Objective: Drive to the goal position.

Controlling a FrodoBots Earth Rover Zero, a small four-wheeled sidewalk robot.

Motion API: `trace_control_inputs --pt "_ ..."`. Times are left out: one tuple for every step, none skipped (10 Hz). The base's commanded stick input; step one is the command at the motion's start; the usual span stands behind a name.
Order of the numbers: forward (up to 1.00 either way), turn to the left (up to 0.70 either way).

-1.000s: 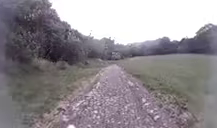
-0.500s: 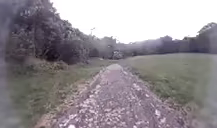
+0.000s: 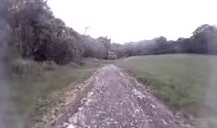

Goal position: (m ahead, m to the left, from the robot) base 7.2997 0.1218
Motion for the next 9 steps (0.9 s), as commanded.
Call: trace_control_inputs --pt "0.85 0.0" --pt "0.85 0.0" --pt "0.85 0.0" --pt "0.85 0.0" --pt "0.85 0.0" --pt "0.85 0.0" --pt "0.85 0.0" --pt "0.85 0.0" --pt "0.85 0.0"
